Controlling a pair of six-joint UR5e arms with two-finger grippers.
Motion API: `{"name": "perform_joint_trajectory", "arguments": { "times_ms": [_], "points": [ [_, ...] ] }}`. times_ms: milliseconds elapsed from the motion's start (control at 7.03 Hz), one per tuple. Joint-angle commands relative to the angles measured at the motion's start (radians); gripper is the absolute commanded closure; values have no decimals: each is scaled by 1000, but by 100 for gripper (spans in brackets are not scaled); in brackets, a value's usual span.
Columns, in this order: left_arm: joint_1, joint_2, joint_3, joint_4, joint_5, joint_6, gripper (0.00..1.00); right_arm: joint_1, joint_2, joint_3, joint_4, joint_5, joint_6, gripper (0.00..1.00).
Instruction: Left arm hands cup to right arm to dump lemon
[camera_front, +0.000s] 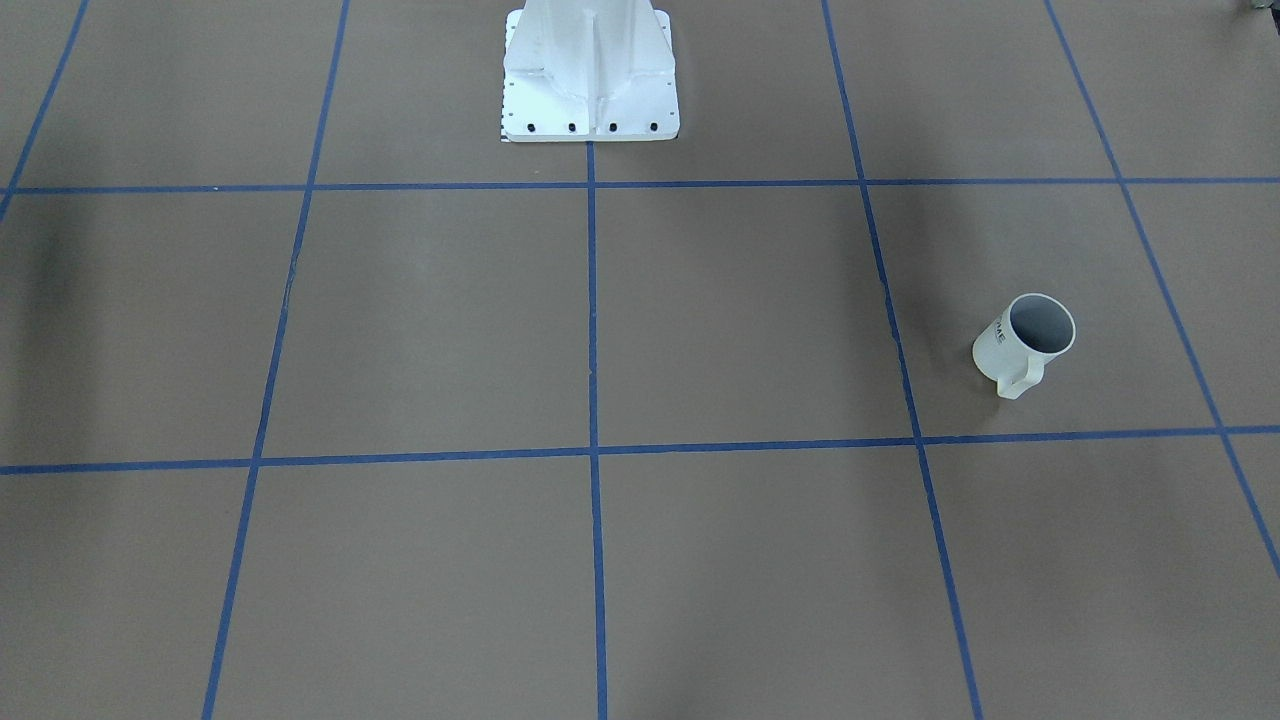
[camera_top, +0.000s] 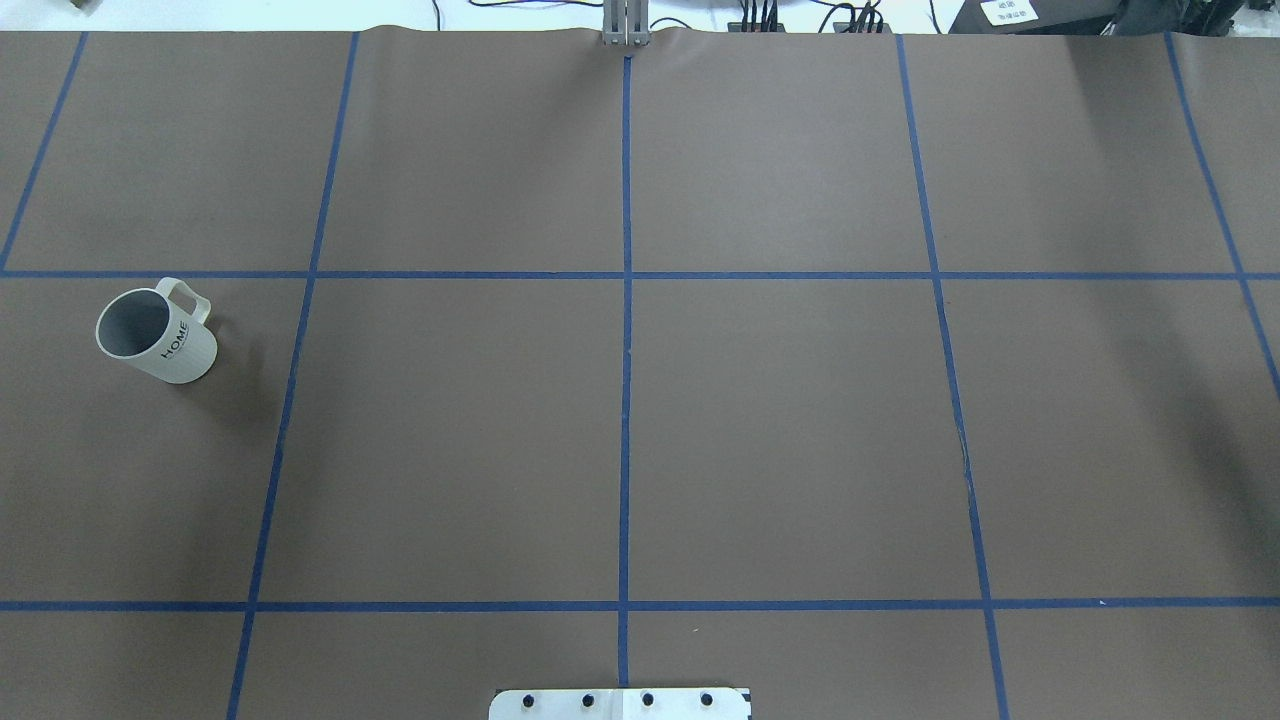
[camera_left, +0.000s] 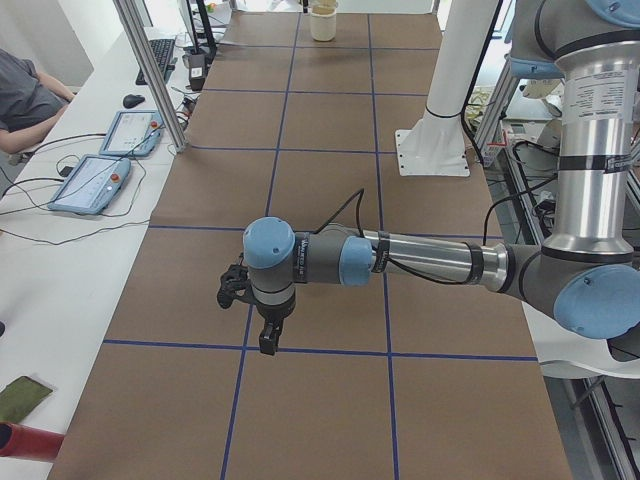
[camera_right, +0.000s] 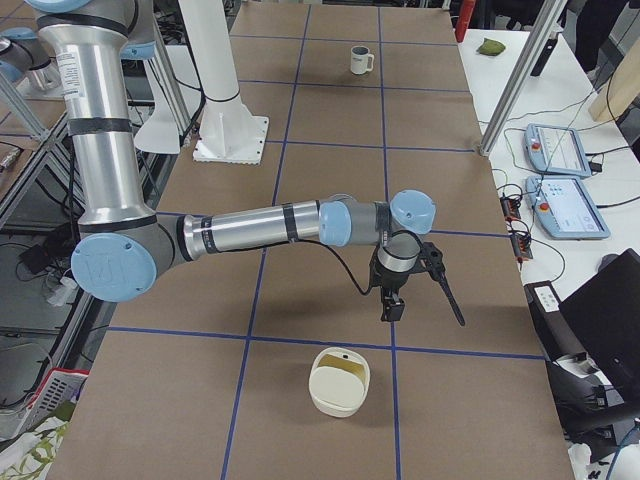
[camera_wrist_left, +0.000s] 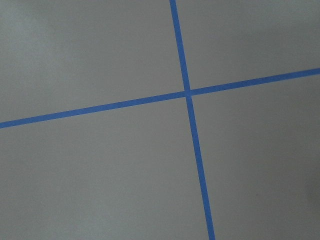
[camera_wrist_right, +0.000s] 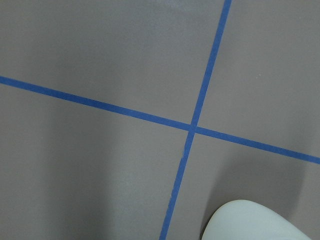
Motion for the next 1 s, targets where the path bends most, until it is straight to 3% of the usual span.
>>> {"name": "perform_joint_trajectory", "arguments": {
  "times_ms": [0,854],
  "points": [
    [0,1,0,-2,0,0,0,-4,2,2,0,0,0,0],
    [0,2,-29,-2,2,0,0,-15,2,4,0,0,0,0]
  ]
}}
